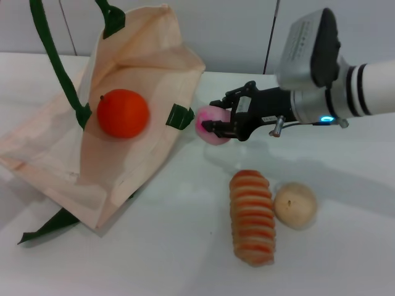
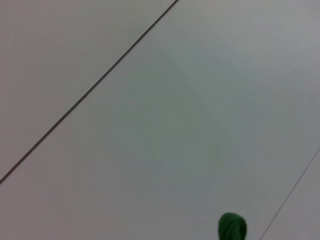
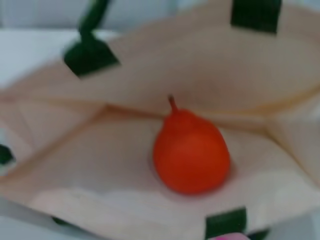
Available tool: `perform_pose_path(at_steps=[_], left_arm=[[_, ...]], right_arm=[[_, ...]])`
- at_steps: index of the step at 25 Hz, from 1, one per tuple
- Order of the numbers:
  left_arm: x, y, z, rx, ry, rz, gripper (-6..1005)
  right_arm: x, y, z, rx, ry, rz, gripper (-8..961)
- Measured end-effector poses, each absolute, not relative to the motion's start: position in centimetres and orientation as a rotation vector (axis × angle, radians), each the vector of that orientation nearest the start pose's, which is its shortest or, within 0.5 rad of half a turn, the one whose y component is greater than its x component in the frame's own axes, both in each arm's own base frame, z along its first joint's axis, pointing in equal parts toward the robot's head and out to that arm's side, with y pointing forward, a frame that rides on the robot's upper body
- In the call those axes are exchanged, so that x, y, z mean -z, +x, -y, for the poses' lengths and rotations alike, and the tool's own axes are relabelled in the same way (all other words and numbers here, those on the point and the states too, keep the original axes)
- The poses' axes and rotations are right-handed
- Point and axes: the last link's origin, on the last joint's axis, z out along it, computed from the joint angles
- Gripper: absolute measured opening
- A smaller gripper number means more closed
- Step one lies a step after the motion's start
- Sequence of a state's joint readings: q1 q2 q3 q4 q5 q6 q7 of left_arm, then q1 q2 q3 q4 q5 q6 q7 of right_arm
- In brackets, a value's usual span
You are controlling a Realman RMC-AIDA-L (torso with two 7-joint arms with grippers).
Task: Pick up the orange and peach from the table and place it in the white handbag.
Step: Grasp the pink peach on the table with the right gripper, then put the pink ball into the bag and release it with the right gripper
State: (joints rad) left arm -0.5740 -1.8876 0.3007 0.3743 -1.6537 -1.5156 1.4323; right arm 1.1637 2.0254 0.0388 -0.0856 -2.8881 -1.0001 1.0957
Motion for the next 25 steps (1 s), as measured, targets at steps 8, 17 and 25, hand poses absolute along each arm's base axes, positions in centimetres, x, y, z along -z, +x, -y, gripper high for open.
perform_pose_path(at_steps=[8, 17, 25], left_arm=[[-13.7, -27.6, -38.5, 1.574, -1.846, 1.036, 123], [-13.0, -26.1, -39.2, 1.602, -1.891, 1.037, 123], [-11.8, -23.8, -39.4, 1.684, -1.985, 1.008, 123]], right_arm=[[8.6, 10.4, -43.2, -0.302, -2.929, 0.067, 431], [11.9, 5.7, -43.7, -0.226, -2.857, 0.223, 431], [12.4, 5.1, -44.5, -0.193, -2.773, 0.219, 426]])
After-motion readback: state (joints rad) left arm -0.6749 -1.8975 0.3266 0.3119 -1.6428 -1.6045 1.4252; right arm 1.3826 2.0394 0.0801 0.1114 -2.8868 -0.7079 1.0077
